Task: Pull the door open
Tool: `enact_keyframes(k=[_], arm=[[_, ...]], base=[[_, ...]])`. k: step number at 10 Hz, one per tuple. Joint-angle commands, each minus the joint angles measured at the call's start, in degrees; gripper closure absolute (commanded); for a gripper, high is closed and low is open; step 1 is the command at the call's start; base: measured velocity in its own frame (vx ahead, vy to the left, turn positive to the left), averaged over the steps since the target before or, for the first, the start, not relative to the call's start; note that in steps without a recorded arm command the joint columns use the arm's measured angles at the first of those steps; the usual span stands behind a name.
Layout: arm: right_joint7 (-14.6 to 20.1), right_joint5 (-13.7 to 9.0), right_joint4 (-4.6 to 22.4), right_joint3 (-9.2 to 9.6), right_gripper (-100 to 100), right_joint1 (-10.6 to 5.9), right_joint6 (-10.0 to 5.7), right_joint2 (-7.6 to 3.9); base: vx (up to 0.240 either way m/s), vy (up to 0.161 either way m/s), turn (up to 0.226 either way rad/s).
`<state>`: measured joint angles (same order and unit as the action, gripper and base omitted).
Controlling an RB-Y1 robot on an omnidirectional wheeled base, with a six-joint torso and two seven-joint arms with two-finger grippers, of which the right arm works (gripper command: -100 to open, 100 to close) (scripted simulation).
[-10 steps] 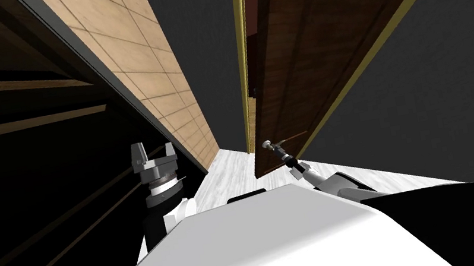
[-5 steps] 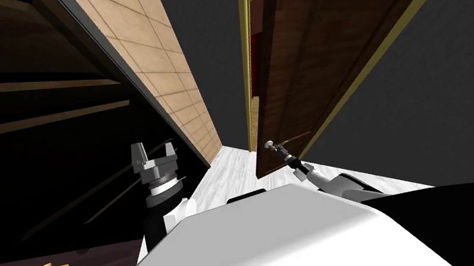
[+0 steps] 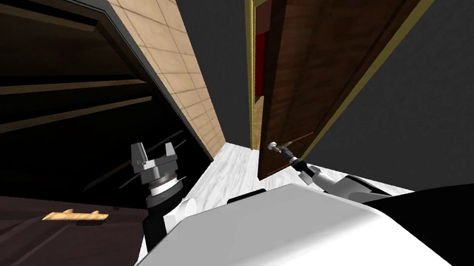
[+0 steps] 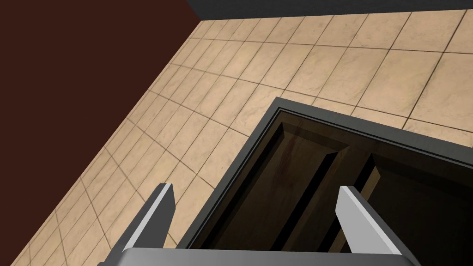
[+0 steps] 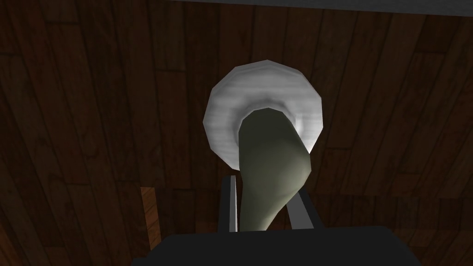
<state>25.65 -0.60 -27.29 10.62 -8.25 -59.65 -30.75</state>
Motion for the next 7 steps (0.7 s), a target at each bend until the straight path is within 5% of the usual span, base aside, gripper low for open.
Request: enact_keyframes(k=[1, 3, 7], arm=[[0.52, -0.05, 0.35, 0.07, 100, 0.87, -1.51, -0.71], [0.54, -0.08, -0.21, 0.08, 100, 1.31, -1.34, -0.69], [1.34, -0.11, 0.82, 0.56, 100, 2.5, -4.06, -1.71]], base=[[-0.185, -0.118, 0.179], [-0.142, -0.078, 0.111], [-0.138, -0.063, 0.131]])
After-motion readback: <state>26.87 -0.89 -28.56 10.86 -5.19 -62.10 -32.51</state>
